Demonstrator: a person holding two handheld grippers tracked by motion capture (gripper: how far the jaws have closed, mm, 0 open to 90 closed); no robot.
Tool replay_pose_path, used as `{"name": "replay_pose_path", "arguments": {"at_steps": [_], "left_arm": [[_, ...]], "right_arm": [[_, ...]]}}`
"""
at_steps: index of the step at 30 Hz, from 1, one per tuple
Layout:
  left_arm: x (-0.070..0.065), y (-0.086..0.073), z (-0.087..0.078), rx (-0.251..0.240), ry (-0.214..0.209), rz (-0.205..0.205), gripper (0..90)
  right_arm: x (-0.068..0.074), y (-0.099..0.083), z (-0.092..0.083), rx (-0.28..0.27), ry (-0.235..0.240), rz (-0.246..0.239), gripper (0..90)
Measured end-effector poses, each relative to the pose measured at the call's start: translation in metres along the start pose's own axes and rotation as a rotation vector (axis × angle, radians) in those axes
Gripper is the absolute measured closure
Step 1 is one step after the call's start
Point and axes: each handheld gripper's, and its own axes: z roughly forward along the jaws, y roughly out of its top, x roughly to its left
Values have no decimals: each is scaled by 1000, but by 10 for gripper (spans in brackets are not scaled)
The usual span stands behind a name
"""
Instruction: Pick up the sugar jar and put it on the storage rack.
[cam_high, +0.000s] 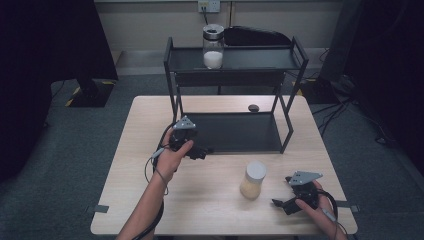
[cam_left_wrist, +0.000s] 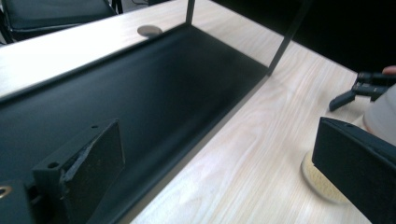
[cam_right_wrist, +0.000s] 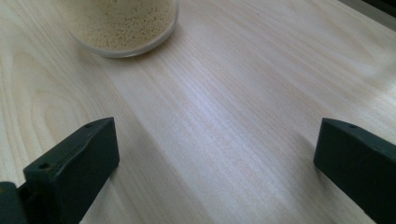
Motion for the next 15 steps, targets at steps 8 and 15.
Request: {"name": "replay_pose_path", "arguments": {"at_steps": [8, 15], "left_arm": [[-8, -17, 3, 25, 20, 23, 17], [-13, -35, 5, 25, 26, 22, 18]], "right_arm": [[0, 0, 0, 0, 0, 1, 0], [0, 0, 0, 0, 0, 0, 0]]}}
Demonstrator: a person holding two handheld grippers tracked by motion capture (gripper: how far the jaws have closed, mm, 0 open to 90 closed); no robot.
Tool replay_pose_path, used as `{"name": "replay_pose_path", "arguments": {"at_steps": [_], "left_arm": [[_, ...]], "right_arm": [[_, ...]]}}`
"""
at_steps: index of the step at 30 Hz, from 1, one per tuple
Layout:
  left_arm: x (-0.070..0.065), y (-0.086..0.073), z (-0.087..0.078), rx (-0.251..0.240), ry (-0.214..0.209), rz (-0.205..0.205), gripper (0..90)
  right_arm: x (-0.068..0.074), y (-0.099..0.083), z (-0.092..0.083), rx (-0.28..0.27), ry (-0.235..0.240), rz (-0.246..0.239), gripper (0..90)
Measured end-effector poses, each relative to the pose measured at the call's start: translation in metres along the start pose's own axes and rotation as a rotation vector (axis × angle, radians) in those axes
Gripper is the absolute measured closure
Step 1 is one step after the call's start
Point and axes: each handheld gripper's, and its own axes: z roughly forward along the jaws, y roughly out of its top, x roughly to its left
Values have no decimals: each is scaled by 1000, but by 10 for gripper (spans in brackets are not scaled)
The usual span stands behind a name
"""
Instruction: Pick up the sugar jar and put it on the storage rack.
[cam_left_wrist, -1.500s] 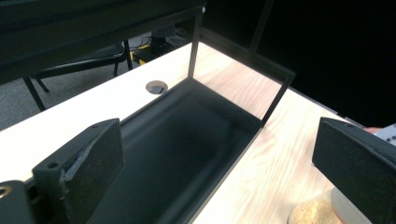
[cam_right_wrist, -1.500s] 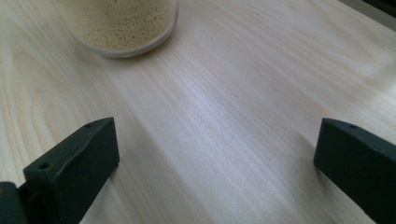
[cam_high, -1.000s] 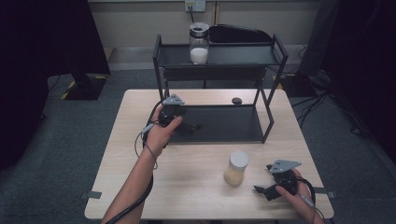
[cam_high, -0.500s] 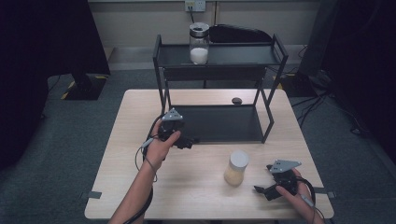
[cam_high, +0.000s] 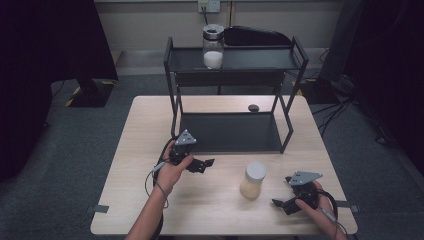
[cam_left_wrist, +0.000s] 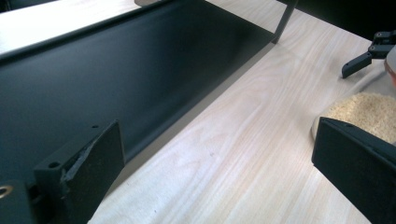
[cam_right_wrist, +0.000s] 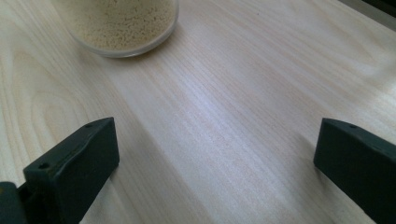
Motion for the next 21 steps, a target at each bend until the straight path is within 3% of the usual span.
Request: {"name": "replay_pose_path", "arguments": {"at_steps": [9, 21], "left_arm": [[-5, -22, 0, 18, 32, -4, 18], [-14, -54, -4, 85, 96, 7, 19]], "right_arm": [[0, 0, 0, 0, 0, 0, 0], [0, 0, 0, 0, 0, 0, 0]]}}
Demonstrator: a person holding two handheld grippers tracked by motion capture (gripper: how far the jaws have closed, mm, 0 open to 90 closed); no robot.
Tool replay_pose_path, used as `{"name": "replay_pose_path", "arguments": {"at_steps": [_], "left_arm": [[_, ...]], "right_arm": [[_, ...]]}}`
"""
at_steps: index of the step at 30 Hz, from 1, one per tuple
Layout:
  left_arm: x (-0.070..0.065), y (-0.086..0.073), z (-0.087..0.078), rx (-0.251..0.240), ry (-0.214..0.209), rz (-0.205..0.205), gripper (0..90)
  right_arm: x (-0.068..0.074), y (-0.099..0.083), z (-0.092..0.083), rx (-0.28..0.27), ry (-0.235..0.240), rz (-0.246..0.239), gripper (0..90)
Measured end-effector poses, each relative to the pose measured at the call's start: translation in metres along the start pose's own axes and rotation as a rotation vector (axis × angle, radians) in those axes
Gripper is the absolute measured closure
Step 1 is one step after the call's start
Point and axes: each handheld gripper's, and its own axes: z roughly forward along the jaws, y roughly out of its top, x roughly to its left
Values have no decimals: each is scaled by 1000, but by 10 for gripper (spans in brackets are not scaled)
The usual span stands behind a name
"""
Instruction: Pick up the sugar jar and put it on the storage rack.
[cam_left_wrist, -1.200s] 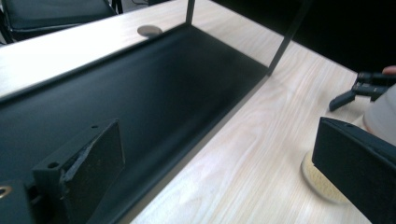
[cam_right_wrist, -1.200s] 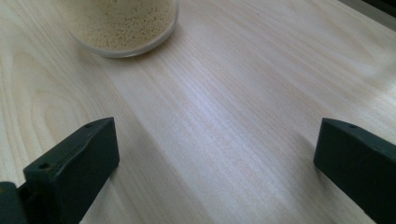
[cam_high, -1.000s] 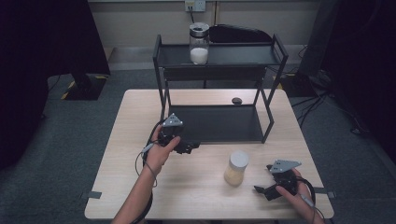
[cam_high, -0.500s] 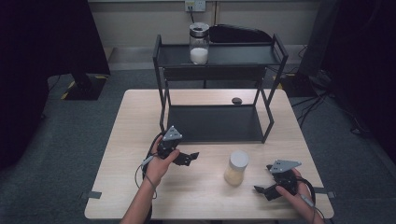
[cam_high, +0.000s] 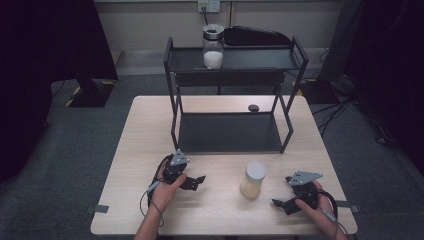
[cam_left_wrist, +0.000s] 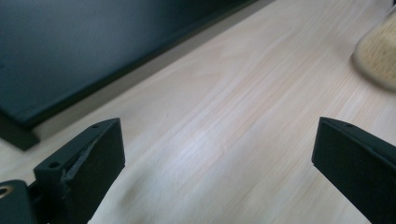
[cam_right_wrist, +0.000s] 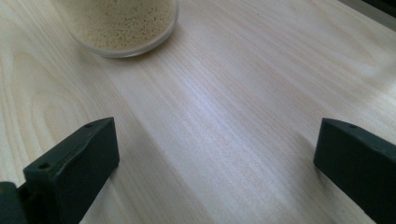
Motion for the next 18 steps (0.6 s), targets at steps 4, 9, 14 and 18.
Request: {"name": "replay_pose_path", "arguments": {"at_steps": [4, 9, 14, 18], "left_arm": [[-3, -6, -3, 23, 25, 13, 19], [-6, -10, -7, 54, 54, 36, 20], [-7, -13, -10, 72, 75, 44, 20], [-8, -13, -12, 95, 86, 60, 20]], "right_arm": [[0, 0, 0, 0, 0, 0, 0], [0, 0, 0, 0, 0, 0, 0], [0, 0, 0, 0, 0, 0, 0], [0, 0, 0, 0, 0, 0, 0]]}}
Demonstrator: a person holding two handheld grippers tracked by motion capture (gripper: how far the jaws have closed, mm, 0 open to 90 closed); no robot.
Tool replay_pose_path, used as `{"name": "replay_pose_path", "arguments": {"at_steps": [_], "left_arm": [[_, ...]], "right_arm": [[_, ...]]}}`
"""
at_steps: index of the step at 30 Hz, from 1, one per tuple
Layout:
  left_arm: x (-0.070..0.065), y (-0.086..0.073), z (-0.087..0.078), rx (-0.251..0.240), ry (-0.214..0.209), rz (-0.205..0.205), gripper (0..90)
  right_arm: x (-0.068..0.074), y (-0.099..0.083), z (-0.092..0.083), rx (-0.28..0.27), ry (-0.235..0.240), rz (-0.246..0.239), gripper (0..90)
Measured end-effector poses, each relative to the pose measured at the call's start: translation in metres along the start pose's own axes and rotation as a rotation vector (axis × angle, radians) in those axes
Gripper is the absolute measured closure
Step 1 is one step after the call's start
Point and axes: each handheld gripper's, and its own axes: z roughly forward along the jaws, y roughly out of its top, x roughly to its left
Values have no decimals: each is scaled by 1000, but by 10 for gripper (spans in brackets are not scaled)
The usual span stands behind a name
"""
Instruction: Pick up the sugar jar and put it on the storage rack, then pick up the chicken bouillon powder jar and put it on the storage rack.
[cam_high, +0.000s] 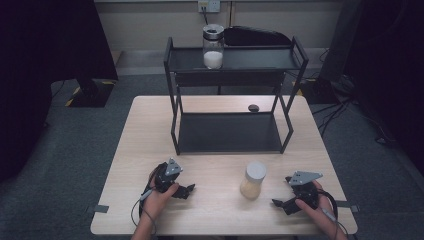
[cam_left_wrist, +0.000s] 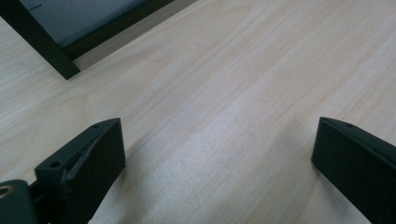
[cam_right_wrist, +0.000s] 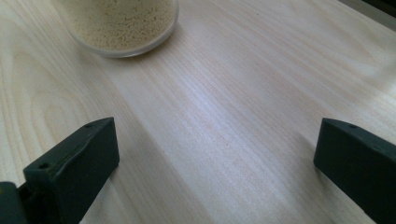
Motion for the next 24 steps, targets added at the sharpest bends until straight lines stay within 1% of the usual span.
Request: {"name": "replay_pose_path", "arguments": {"at_steps": [1, 2, 19, 22, 24], "left_arm": [[1, 0, 0, 6, -1, -9, 14], [3, 1, 0, 15, -11, -29, 6], [4, 1, 0, 15, -12, -30, 0], [4, 1, 0, 15, -12, -30, 0], [4, 1, 0, 15, -12, -30, 0]], "right_arm": [[0, 0, 0, 0, 0, 0, 0], [0, 0, 0, 0, 0, 0, 0], [0, 1, 0, 4, 0, 4, 0], [-1, 4, 0, 13, 6, 5, 2], [-2, 6, 0, 11, 19, 5, 14]]}}
